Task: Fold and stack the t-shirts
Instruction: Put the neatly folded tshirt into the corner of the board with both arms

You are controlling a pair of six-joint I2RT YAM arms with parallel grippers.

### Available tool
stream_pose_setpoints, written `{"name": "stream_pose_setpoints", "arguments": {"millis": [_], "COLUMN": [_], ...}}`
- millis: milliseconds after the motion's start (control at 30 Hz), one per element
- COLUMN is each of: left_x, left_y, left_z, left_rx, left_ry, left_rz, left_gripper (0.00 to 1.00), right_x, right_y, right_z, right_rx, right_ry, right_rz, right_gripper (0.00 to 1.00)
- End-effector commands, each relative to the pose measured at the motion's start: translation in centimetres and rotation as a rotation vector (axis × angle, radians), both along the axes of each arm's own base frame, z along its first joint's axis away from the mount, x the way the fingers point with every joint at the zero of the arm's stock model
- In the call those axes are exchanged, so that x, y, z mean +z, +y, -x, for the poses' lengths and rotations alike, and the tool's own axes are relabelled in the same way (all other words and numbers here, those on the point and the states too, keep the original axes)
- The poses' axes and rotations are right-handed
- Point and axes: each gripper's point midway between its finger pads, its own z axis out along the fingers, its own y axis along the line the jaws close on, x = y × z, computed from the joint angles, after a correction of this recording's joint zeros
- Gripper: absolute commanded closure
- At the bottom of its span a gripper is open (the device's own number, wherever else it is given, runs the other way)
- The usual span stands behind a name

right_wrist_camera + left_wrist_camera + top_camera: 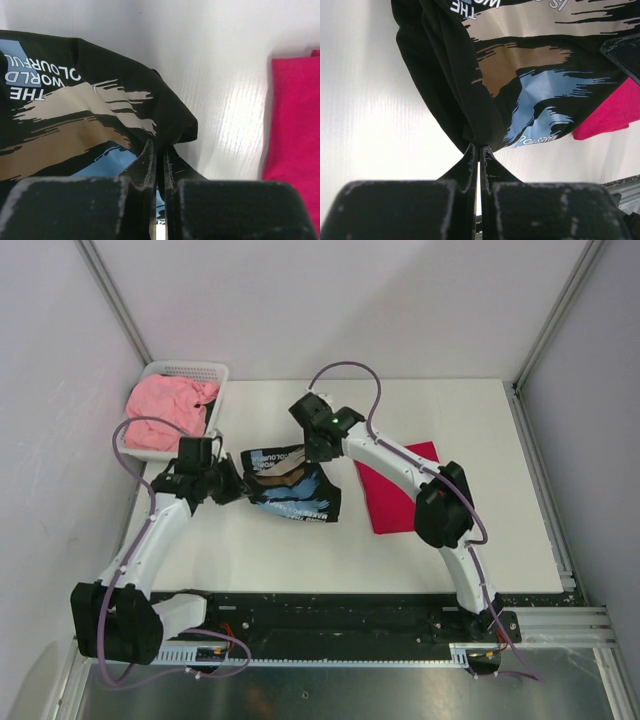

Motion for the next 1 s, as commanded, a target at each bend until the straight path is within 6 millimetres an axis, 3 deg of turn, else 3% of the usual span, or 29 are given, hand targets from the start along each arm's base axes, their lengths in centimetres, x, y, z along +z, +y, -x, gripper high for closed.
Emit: {"name": "stream_pose_setpoints", "arguments": {"millis": [0,467,667,967], "left_x": [3.6,7.2,8.8,9.0], "left_y": [-1.6,-6.3,-9.9,-17.4], "left_z": [-0.9,-2.8,-4.4,-6.6], "left_rx": [-0.032,-0.100,-0.149,-0.246], "left_ry": [-0.089,-0.129,-0.140,-0.112], "left_rz": [0.053,0.090,0.101,0.111], "left_gripper": [1.00,1.00,1.00,1.00], "right_x": [6.2,10.0,11.2,10.9], "right_y": [-1.6,-6.7,-11.0,-19.4], "right_z": [-1.1,-3.1,-4.4,-5.8], "right_rx": [-0.032,-0.102,-0.162,-0.286], "right_ry": [-0.109,-0.158,-0.170,-0.161], "right_rz": [-0.054,-0.066,-0.067,-0.055], "right_gripper": [1.00,1.00,1.00,1.00]}}
